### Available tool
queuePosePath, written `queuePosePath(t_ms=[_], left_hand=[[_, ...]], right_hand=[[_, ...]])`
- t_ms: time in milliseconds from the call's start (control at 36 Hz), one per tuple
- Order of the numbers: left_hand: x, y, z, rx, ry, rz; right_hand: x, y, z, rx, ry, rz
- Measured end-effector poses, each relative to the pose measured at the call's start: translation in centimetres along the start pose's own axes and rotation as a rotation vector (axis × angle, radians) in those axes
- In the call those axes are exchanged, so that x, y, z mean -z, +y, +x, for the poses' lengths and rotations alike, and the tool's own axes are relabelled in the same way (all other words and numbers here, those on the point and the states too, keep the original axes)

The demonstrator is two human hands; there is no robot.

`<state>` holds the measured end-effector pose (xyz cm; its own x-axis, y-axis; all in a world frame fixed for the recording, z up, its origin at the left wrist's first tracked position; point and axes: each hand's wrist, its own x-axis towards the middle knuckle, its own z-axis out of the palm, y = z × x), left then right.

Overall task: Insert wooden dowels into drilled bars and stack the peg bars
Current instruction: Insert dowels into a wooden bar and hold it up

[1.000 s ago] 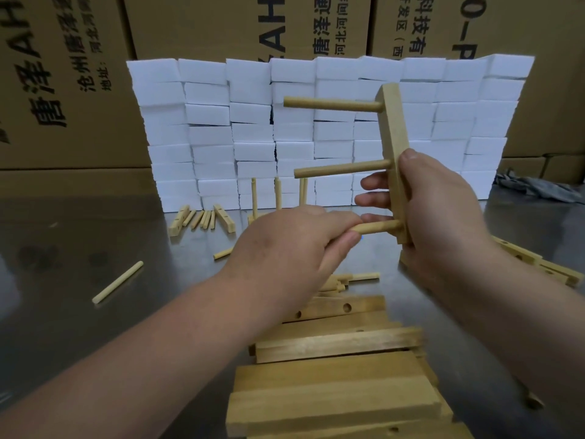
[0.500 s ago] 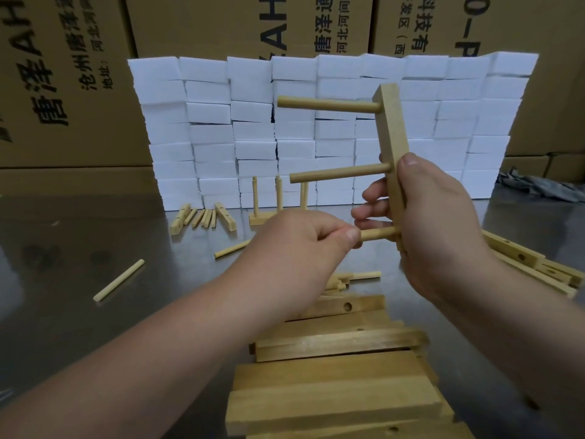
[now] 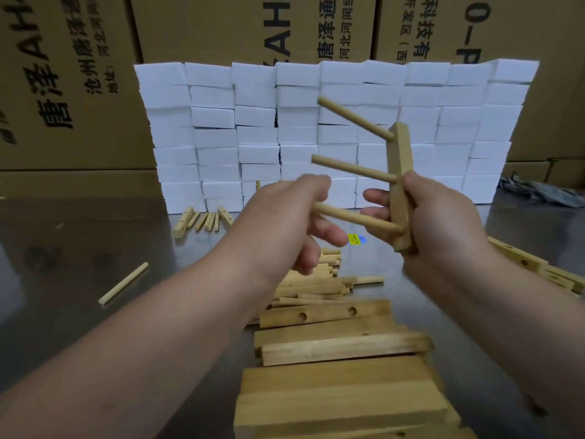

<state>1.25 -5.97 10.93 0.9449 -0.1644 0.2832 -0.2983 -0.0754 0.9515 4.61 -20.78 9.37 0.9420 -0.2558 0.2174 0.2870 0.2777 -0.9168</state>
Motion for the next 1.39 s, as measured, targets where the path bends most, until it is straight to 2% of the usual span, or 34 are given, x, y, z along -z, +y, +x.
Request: queuePosePath(t_ms=[111, 222, 278, 389, 556, 694, 778, 833, 917, 972, 1083, 1167, 1222, 1278, 1333, 1389], left_hand=[[0.4, -0.7, 0.6, 0.009, 0.051, -0.032], [0.7, -2.2, 1.9, 0.028, 0.223, 0.097], [1.2, -2.9, 2.3, 0.017, 0.237, 0.137], [2.7, -2.9, 3.0, -0.008, 0.117, 0.166], [4.9, -2.1, 3.0, -0.015, -0.201, 0.208], [5.2, -2.3, 3.1, -0.017, -0.241, 0.155], [5.3, -2.5, 3.4, -0.037, -0.154, 0.101], [5.2, -2.5, 3.5, -0.041, -0.077, 0.073], [4.5, -2.5, 3.5, -0.028, 0.023, 0.04], [3.9, -2.5, 3.4, -0.009, 0.06, 0.012], [2.4, -2.5, 2.8, 0.032, 0.06, 0.004], [2.0, -2.5, 2.7, 0.004, 0.167, 0.132], [2.6, -2.5, 3.0, -0.112, 0.331, 0.33], [3.4, -1.9, 2.7, -0.328, 0.42, 0.599], [3.9, -1.2, 2.4, -0.547, 0.371, 0.81], [4.0, -0.6, 2.2, -0.65, 0.267, 0.902]], right_hand=[[0.5, -0.9, 0.4, -0.169, -0.025, 0.054], [0.7, -1.6, 0.2, -0.346, -0.226, -0.002], [0.8, -1.7, 0.2, -0.444, -0.333, -0.035], [1.0, -1.9, 0.0, -0.646, -0.55, -0.063], [1.0, -1.9, 0.0, -0.785, -0.765, -0.038], [1.5, -1.9, 0.4, -0.907, -0.835, 0.164], [1.7, -1.9, 0.7, -0.831, -0.786, 0.268], [1.6, -1.8, 0.7, -0.727, -0.683, 0.369], [1.2, -1.3, 0.6, -0.505, -0.465, 0.514], [0.7, -0.8, 0.4, -0.368, -0.441, 0.537], [-0.2, 0.6, -0.3, -0.065, -0.371, 0.235], [-0.1, 0.8, -0.4, 0.002, -0.298, 0.135], [0.3, 0.5, -0.2, 0.037, -0.254, 0.062], [0.6, 0.2, 0.1, 0.108, -0.252, -0.079], [0.8, 0.0, 0.2, 0.166, -0.279, -0.204], [0.8, 0.0, 0.2, 0.195, -0.324, -0.286]])
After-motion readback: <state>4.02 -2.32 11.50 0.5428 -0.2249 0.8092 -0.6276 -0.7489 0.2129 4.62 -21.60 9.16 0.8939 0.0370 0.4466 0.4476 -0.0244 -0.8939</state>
